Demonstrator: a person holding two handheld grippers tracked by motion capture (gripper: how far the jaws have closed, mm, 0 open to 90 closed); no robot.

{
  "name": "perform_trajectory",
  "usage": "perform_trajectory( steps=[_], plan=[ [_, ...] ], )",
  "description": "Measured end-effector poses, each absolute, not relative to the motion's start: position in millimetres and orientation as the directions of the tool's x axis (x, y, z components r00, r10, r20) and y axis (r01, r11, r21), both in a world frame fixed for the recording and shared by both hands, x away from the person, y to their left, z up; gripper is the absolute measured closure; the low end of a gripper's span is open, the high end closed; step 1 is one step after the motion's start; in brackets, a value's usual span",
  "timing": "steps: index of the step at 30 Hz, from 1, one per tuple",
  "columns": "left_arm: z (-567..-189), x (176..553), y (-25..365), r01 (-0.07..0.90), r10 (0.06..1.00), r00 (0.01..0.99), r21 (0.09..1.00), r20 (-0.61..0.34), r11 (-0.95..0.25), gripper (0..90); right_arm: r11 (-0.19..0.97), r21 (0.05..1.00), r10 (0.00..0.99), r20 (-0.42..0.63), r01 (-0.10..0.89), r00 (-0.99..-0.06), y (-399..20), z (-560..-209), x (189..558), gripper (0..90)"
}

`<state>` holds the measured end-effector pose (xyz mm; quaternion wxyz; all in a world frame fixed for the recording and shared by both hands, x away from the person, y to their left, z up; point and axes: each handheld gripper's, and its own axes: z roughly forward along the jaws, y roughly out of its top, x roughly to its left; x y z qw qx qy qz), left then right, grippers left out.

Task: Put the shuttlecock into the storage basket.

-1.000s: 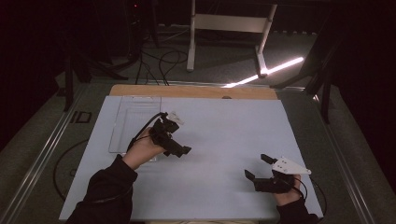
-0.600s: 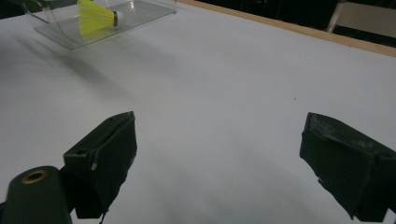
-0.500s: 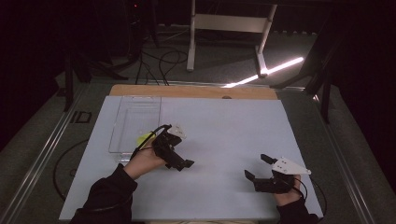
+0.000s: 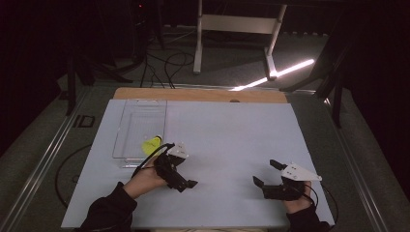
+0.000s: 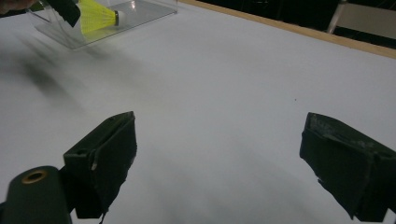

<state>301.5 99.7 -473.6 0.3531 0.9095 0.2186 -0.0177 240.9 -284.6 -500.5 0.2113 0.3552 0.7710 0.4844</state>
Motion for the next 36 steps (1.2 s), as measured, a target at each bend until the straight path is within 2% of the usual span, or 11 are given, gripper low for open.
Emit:
perform_trajectory(
  steps=[23,36],
  plan=[
    [-497,273,145,0.423,0.373,0.897,0.702,-0.236,-0.573,0.0,0.283,0.894,0.749,0.02,0.347,-0.662,-283,-501,241,11.0],
    [-505,259,177,0.451,0.415,0.875,0.729,-0.249,-0.514,0.0,0.288,0.891,0.747,0.02,0.35,-0.665,-282,-502,241,11.1]
  ],
)
